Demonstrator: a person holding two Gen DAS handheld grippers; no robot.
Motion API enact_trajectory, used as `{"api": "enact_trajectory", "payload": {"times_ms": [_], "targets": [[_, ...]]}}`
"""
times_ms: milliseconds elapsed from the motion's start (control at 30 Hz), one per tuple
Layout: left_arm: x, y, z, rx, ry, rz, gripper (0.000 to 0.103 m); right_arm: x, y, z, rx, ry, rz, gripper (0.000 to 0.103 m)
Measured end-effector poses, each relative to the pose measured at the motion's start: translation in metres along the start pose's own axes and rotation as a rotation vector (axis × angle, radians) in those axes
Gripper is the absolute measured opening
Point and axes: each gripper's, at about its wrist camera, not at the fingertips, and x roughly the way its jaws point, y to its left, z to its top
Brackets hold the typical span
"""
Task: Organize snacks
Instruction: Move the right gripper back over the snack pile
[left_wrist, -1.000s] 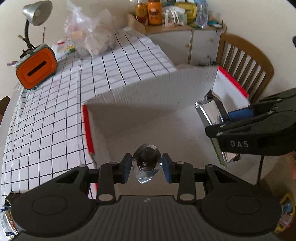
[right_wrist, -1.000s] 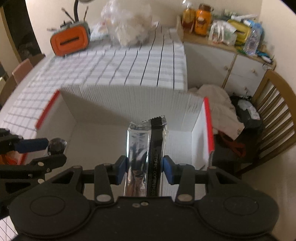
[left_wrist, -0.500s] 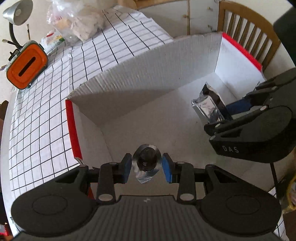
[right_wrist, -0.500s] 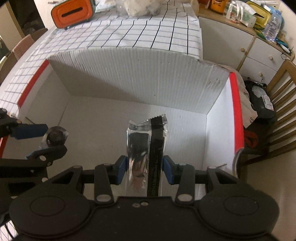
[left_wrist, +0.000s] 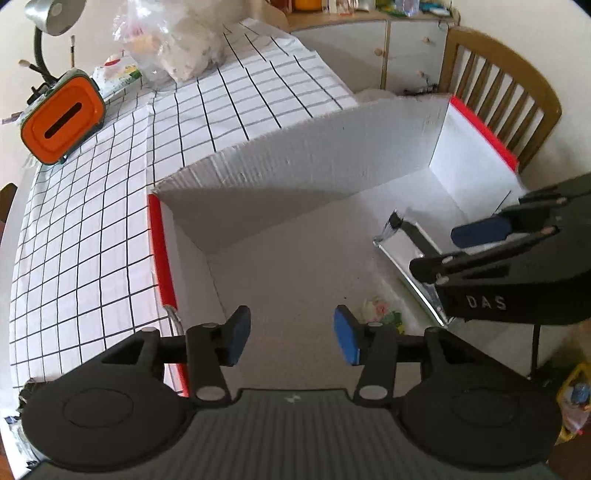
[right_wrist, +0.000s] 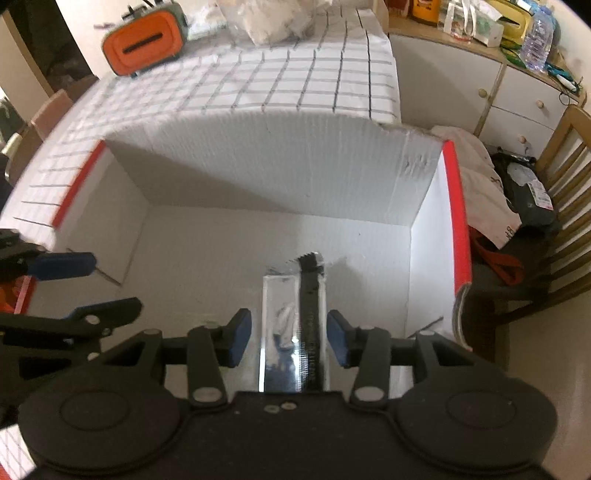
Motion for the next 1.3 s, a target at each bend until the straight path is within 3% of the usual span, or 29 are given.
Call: {"api": "enact_trajectory", "payload": {"times_ms": [267, 500, 767, 1067, 1300], "targets": [[-0.034, 0.006, -0.014, -0.031, -0.095, -0.014, 0.056, -0.039, 0.01, -0.012, -0.015, -0.083, 0.064, 0.051], [-0.067, 0.014, -0.031, -0.063, -0.168, -0.019, 0.061, -0.073, 0.02, -0.023, -0.024, -0.173, 0.088, 0.063], [-0.101, 0.03, -0.055, -0.096, -0.259, 0.002, 0.074, -0.105, 0.04, -0.034, -0.02, -0.251, 0.137, 0.074], [-0.129, 0.067, -0.097, -0.149, -0.328, -0.019, 0.08, -0.134, 0.086, -0.048, -0.054, -0.342, 0.176, 0.083], [-0.147, 0.106, -0.135, -0.189, -0.379, 0.005, 0.084, -0.141, 0.138, -0.06, -0.1, -0.385, 0.206, 0.093]]}}
